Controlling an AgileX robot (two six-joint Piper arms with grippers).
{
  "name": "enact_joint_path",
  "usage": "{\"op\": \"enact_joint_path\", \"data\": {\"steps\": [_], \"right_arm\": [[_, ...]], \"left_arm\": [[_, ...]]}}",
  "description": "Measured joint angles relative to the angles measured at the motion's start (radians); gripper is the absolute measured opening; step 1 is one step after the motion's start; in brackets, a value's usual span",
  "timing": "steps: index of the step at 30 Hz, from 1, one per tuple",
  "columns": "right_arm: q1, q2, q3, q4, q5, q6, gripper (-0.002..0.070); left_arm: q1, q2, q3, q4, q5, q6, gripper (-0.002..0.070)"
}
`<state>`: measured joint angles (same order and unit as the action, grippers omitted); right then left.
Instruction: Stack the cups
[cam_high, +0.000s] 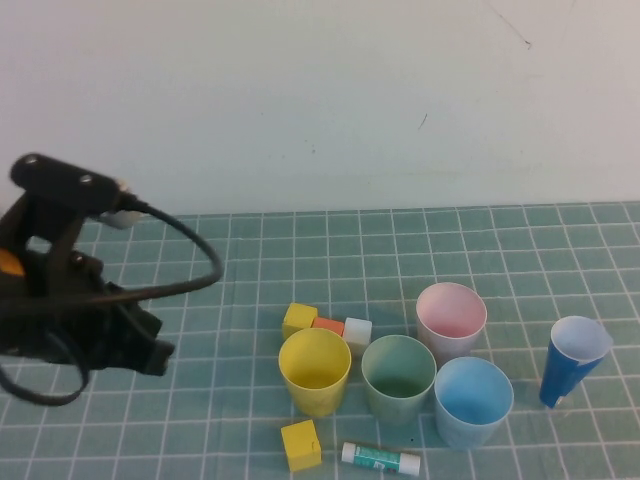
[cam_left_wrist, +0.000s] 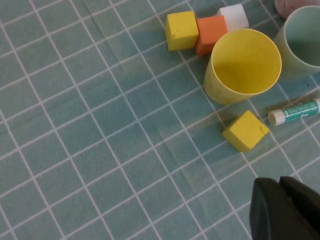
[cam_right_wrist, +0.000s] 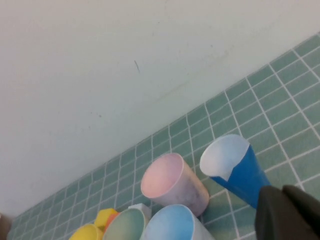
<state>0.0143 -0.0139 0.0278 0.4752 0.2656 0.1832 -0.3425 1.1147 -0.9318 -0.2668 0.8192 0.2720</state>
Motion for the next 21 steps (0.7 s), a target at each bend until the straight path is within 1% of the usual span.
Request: {"op": "enact_joint_path", "data": {"steps": [4, 8, 11, 13, 17, 19, 20, 21], "right_arm": [[0.000, 0.000, 0.000, -0.002, 0.067, -0.036, -0.0003], [0.004, 0.000, 0.000, -0.002, 0.096, -0.059, -0.0003], [0.006, 0.000, 0.000, -0.002, 0.096, -0.066, -0.0003], [0.006, 0.000, 0.000, -0.002, 0.098, -0.068, -0.0003], [0.006, 0.000, 0.000, -0.002, 0.099, -0.070, -0.0003], [0.006, 0.000, 0.000, -0.002, 0.099, -0.070, -0.0003], [0.006, 0.000, 0.000, -0.002, 0.099, -0.070, -0.0003], [0.006, 0.000, 0.000, -0.002, 0.101, -0.070, -0.0003]], "left_arm": [[-0.092, 0.138, -0.095, 0.091, 0.014, -0.066, -0.0003], [-0.151, 0.280, -0.186, 0.129, 0.050, -0.086, 0.0000], [-0.175, 0.382, -0.250, 0.136, 0.086, -0.093, 0.0053], [-0.184, 0.449, -0.290, 0.137, 0.099, -0.096, 0.0141], [-0.188, 0.567, -0.354, 0.135, 0.085, -0.113, 0.0375], [-0.188, 0.620, -0.378, 0.140, 0.054, -0.126, 0.0454], [-0.188, 0.649, -0.391, 0.144, 0.039, -0.134, 0.0482], [-0.188, 0.678, -0.403, 0.146, 0.027, -0.141, 0.0493]]}}
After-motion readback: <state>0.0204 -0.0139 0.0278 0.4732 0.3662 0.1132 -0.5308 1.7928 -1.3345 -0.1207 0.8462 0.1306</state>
